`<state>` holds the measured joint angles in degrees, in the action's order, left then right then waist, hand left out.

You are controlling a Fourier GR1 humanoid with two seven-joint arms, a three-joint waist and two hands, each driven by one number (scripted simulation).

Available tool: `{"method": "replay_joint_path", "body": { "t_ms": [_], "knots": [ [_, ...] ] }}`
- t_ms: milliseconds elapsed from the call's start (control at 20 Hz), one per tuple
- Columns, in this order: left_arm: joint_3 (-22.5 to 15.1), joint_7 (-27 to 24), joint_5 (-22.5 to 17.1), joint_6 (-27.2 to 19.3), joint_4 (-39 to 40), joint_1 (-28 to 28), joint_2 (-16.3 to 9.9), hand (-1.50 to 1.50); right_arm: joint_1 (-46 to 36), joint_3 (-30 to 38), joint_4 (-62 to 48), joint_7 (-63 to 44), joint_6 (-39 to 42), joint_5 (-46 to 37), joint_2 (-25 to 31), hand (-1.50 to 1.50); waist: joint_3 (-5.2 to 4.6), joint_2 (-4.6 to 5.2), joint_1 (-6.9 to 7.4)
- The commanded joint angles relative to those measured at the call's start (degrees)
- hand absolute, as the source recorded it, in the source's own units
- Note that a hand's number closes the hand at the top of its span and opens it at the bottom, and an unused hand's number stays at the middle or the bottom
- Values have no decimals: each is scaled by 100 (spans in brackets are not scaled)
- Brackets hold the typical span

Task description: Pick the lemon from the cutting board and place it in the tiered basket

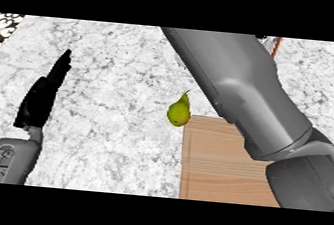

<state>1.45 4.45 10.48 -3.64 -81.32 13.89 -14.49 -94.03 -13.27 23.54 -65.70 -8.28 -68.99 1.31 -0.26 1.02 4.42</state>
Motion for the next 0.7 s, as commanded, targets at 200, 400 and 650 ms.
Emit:
{"method": "replay_joint_path", "body": {
  "t_ms": [200, 400, 650],
  "knots": [
    [168, -250, -84, 20, 24, -303, -51, 0, -75, 245, -855, -41, 86, -143, 403, 150, 14, -17, -211],
    [44, -15, 55, -136, -109, -181, 122, 0, -123, 511, -957, 183, 54, 22, 222, 150, 18, -24, -215],
    [140, -241, 70, -179, 14, -323, 122, 0, 349, 785, -807, 530, -333, 239, 159, 150, 22, -53, -293]
  ]
}}
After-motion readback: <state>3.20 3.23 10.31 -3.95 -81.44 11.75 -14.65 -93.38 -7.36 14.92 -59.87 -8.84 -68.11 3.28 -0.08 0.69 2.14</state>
